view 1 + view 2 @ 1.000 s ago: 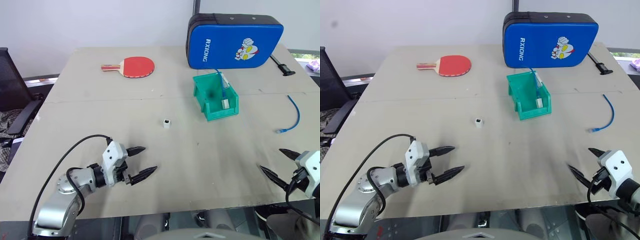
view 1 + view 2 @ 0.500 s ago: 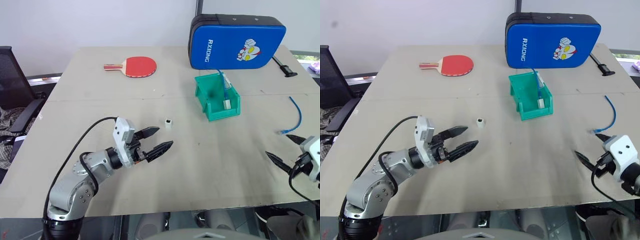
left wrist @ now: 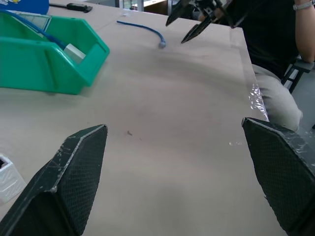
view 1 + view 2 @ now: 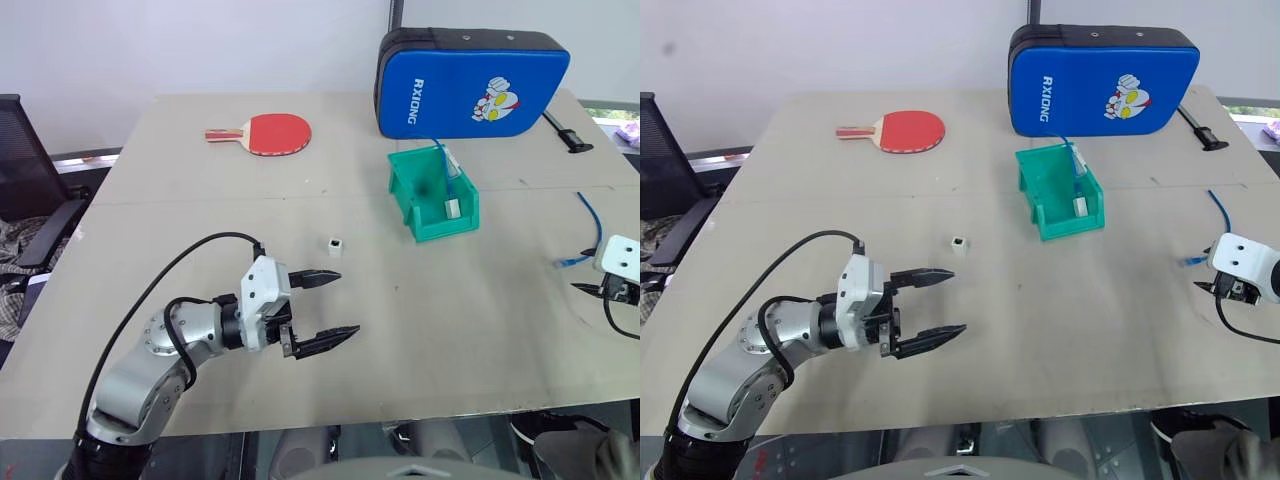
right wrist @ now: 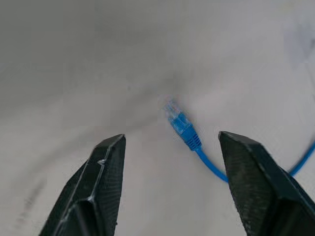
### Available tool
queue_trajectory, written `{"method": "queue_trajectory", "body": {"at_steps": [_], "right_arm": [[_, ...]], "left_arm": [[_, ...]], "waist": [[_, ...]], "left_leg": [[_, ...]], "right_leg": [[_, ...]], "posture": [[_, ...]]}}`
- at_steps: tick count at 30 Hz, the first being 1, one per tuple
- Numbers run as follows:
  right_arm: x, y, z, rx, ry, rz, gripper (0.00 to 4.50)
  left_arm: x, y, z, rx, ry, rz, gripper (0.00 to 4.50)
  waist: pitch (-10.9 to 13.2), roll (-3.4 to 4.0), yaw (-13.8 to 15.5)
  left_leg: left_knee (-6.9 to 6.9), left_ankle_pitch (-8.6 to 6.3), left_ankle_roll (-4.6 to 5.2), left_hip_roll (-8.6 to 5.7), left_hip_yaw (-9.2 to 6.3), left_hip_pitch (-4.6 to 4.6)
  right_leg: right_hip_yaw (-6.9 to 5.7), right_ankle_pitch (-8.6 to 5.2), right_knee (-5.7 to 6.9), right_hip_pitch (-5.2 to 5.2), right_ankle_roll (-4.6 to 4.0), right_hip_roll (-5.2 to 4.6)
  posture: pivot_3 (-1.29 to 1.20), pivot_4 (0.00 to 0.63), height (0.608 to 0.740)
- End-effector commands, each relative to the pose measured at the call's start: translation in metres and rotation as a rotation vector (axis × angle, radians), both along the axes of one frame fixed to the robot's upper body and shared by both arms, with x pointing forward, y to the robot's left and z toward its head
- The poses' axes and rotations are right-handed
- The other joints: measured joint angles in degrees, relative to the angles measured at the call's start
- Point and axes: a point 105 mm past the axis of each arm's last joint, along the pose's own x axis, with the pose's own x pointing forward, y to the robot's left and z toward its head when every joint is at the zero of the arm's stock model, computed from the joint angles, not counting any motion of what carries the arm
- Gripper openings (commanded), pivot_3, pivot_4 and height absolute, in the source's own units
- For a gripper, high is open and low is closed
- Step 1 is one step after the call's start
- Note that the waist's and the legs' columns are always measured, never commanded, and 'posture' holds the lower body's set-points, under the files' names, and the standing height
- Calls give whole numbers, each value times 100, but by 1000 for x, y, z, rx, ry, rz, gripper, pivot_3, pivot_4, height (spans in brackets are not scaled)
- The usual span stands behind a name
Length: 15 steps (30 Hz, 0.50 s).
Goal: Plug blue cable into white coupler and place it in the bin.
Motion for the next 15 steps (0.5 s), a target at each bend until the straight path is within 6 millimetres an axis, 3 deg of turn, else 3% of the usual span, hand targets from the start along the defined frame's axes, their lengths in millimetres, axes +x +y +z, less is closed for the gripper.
{"method": "queue_trajectory", "body": {"at_steps": [1,5,8,12,13,15], "right_arm": [[20,-6,-2,-87,68,35,2805],[34,-5,-11,-108,164,39,2805],[42,4,-13,-72,210,44,2145],[47,13,-18,-48,243,53,306],[49,17,-17,-37,242,63,72],[54,28,-11,10,227,96,72]], "left_arm": [[-10,-3,4,3,-34,-8,4500],[-14,-1,4,4,-33,22,4500],[-18,1,3,8,-26,42,4500],[-22,3,3,12,-21,69,4500],[-22,3,3,13,-21,77,4500],[-22,4,3,11,-20,95,4500]], "waist": [[2,1,-66],[7,-6,-91],[6,-16,-114],[2,-42,-181],[1,-43,-191],[0,-46,-225]], "left_leg": [[1,0,0,1,3,1],[0,0,0,1,6,5],[0,0,0,3,3,8],[1,0,0,6,4,13],[3,0,0,6,5,17],[5,0,0,5,4,24]], "right_leg": [[5,1,0,1,-1,-1],[11,8,-2,3,-11,-3],[8,13,-1,5,-21,-2],[10,15,-1,11,-23,-5],[10,16,-1,16,-24,-8],[10,17,-1,23,-25,-11]], "posture": [[0,150,731],[0,150,731],[0,150,731],[0,150,731],[0,150,731],[0,150,731]]}}
